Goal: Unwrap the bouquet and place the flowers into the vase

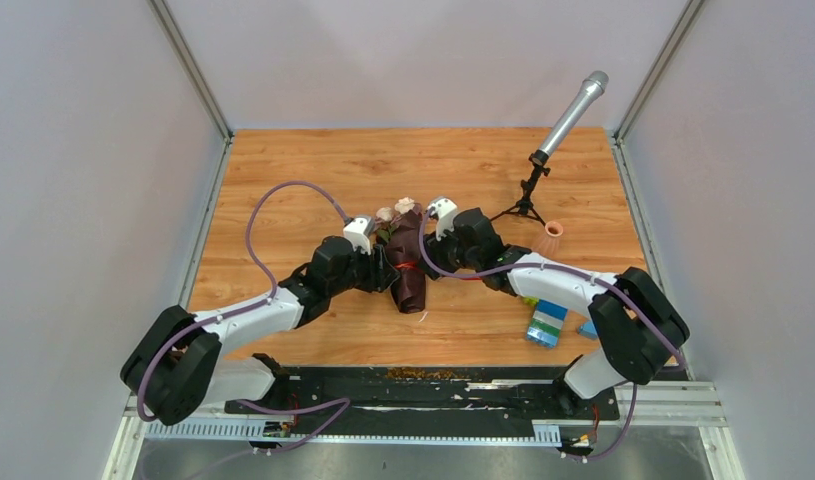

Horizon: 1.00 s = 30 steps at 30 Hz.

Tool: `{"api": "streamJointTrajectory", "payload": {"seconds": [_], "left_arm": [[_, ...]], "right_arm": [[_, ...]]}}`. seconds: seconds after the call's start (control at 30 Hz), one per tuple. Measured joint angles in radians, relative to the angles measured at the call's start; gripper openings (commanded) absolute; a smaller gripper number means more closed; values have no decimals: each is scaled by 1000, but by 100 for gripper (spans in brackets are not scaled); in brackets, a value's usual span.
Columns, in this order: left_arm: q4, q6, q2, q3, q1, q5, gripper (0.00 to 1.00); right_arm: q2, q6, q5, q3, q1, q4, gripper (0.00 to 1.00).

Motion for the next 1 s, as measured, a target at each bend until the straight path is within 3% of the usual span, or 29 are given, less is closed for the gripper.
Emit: {"api": "streamJointTrajectory", "payload": {"seconds": [0.37, 0.5, 0.67, 0.8, 0.9, 1.0], "left_arm": [[13, -7, 13, 0, 0, 10, 47], [13, -8, 21, 0, 0, 11, 43], [13, -9, 21, 0, 0, 11, 41], [13, -9, 21, -2, 0, 9, 36], [11, -9, 21, -10, 0, 4, 29], [11, -11, 21, -19, 0, -2, 9]], "right_arm": [[53, -30, -41, 1, 0, 49, 46], [72, -45, -73, 3, 0, 69, 34], [90, -67, -93, 12, 0, 82, 3], [92, -67, -75, 14, 0, 87, 0], [91, -60, -34, 12, 0, 87, 0], [72, -41, 15, -14, 0, 96, 0]]}}
